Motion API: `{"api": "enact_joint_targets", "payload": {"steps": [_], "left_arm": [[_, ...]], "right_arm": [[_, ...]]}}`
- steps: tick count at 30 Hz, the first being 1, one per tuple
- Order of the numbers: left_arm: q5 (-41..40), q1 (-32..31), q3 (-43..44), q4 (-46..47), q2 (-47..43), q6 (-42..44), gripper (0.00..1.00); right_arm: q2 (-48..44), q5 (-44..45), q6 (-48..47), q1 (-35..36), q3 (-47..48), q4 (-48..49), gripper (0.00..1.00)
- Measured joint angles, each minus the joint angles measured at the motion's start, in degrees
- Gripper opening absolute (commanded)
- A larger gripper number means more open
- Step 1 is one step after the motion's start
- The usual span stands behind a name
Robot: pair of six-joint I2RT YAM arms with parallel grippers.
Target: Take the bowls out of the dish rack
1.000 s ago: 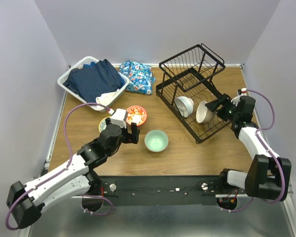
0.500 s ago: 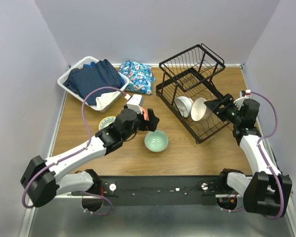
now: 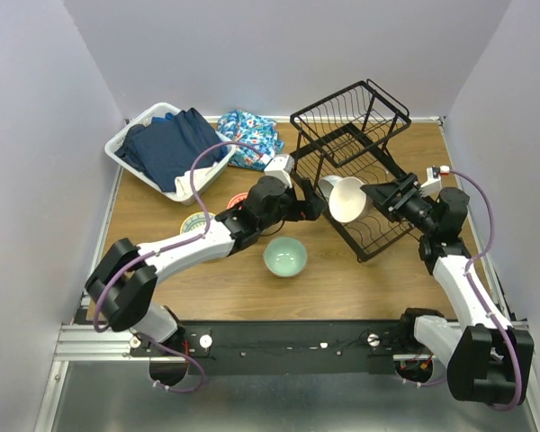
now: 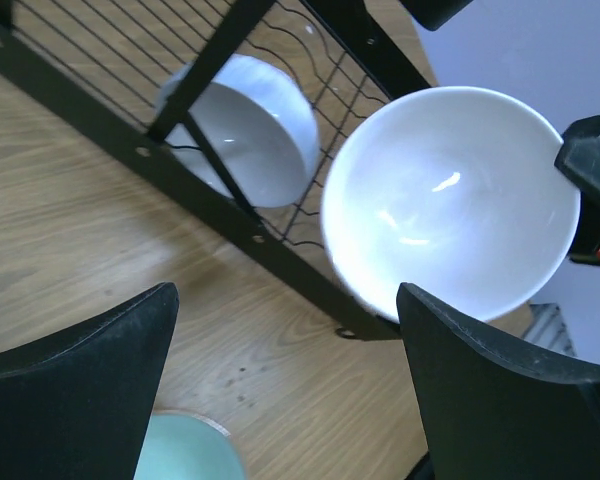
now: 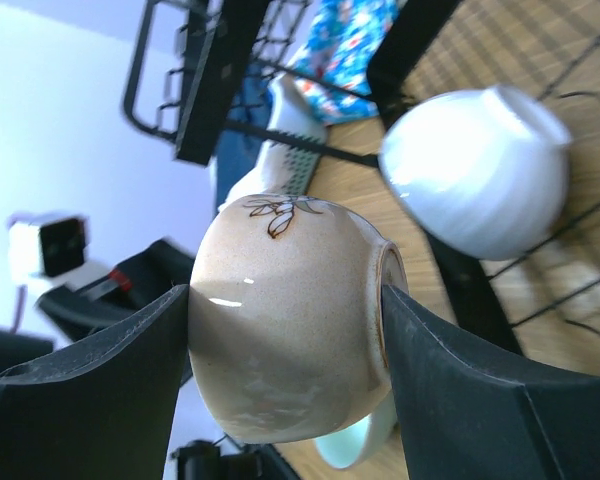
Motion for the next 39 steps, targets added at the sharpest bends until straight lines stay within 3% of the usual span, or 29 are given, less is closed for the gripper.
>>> {"api": "enact_joint_targets", "payload": {"steps": [7, 12, 21, 23, 24, 26, 27, 30, 35, 39], "left_arm": [[3.74, -1.05, 4.07, 2.29, 6.69, -4.61, 0.96], [5.81, -1.25, 4.11, 3.61, 8.33, -7.52, 0.83], [7.52, -1.25, 3.48, 8.07, 8.87, -11.65, 0.18], [7.17, -1.22, 2.93, 8.7, 8.87, -12.81, 0.05], [6.64, -1.07, 2.64, 8.83, 8.87, -13.81, 0.0], [6.45, -0.24, 2.14, 9.05, 8.7, -15.32, 0.0], [6.6, -0.04, 1.9, 9.14, 8.5, -15.74, 0.0], [6.51, -0.17, 0.83, 9.11, 7.41, -15.89, 0.0], [5.07, -0.17, -0.9, 5.86, 4.55, -12.5, 0.0], [1.57, 0.39, -2.58, -3.02, -0.76, -7.23, 0.0]], "right_arm": [[-0.09, -2.25, 5.16, 3.08, -0.74, 5.55, 0.24], [-0.26, -2.84, 8.26, 4.26, -1.6, 9.4, 0.24], [-0.31, -3.17, 11.54, 4.94, -3.06, 13.35, 0.25], [-0.31, -3.89, 11.43, 4.94, -3.56, 14.1, 0.29], [-0.37, -4.5, 10.95, 4.94, -3.82, 14.34, 0.36], [-0.61, -5.09, 10.36, 5.22, -4.24, 14.58, 0.47], [-0.61, -5.29, 10.21, 5.29, -4.26, 14.58, 0.62], [-0.76, -6.25, 9.62, 5.33, -4.24, 14.16, 0.84], [-1.16, -7.34, 4.37, 5.77, -1.95, 7.8, 0.97], [-1.33, -6.71, -1.86, 5.46, 2.62, 1.57, 1.0]]}}
